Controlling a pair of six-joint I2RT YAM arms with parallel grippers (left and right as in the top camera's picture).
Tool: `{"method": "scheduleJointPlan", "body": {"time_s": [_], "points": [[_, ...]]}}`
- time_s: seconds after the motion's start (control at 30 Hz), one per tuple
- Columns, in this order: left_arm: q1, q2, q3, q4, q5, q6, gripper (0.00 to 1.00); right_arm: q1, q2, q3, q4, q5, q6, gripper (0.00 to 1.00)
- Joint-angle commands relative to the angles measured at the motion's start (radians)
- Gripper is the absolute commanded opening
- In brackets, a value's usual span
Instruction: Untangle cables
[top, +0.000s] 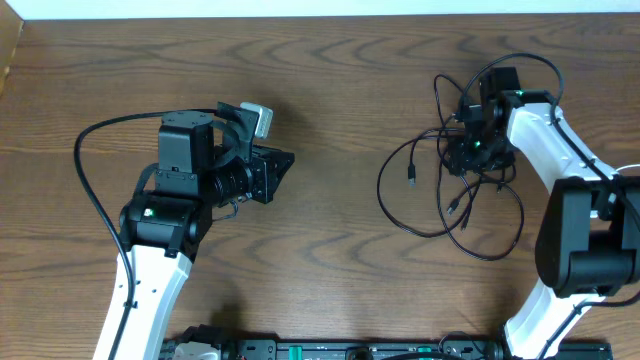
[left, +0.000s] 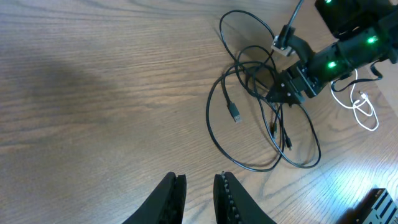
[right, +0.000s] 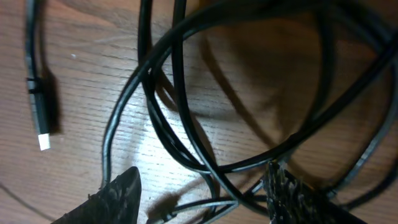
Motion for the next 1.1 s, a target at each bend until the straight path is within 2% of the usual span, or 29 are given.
{"method": "scheduleJointPlan", "body": {"time_s": [0.0,0.1,0.17,0.2,0.23,0.27,0.37,0.47,0.63,0.8,0.87,1.0,1.07], "points": [[0.003,-0.011,0.016,-0.004,-0.002,0.014,0.21,-0.004,0.045,-0.005,0.0,-0.004,-0.015,0.58],[0.003,-0.011,0.016,-0.005,-0.002,0.014,0.21,-0.004,0.053,-0.005,0.001,-0.004,-0.015,0.56],[0.003,-0.011,0.016,-0.01,-0.002,0.014,0.21,-0.004,0.053,-0.005,0.001,-0.004,-0.015,0.48],[0.003,-0.011,0.016,-0.011,-0.002,0.014,0.21,-0.004,0.054,-0.005,0.0,-0.004,-0.014,0.4],[0.003,-0.011,0.016,-0.014,-0.002,0.014,0.21,-0.004,0.054,-0.005,0.0,-0.004,-0.01,0.16],[0.003,-0.011,0.016,-0.016,-0.002,0.014,0.21,-0.003,0.054,-0.005,-0.001,-0.005,0.006,0.01],[0.003,-0.011,0.016,-0.022,-0.002,0.014,0.21,0.002,0.054,-0.005,-0.001,-0.08,0.017,0.01],[0.003,-0.011,0.016,-0.026,-0.002,0.018,0.21,0.02,0.053,0.003,-0.007,-0.288,-0.054,0.01],[0.003,-0.011,0.016,-0.029,-0.002,0.018,0.21,0.057,0.051,0.113,-0.092,-0.455,-0.069,0.01],[0.003,-0.011,0.016,-0.053,-0.002,0.027,0.21,0.109,0.051,0.377,-0.311,-0.495,-0.082,0.01],[0.003,-0.011,0.016,-0.064,-0.001,0.029,0.21,0.134,0.052,0.542,-0.412,-0.498,-0.077,0.01],[0.003,-0.011,0.016,-0.072,0.045,0.063,0.21,0.155,0.052,0.855,-0.495,-0.511,0.069,0.01],[0.003,-0.011,0.016,-0.072,0.074,0.082,0.21,0.161,0.051,1.0,-0.515,-0.566,0.087,0.01]]}}
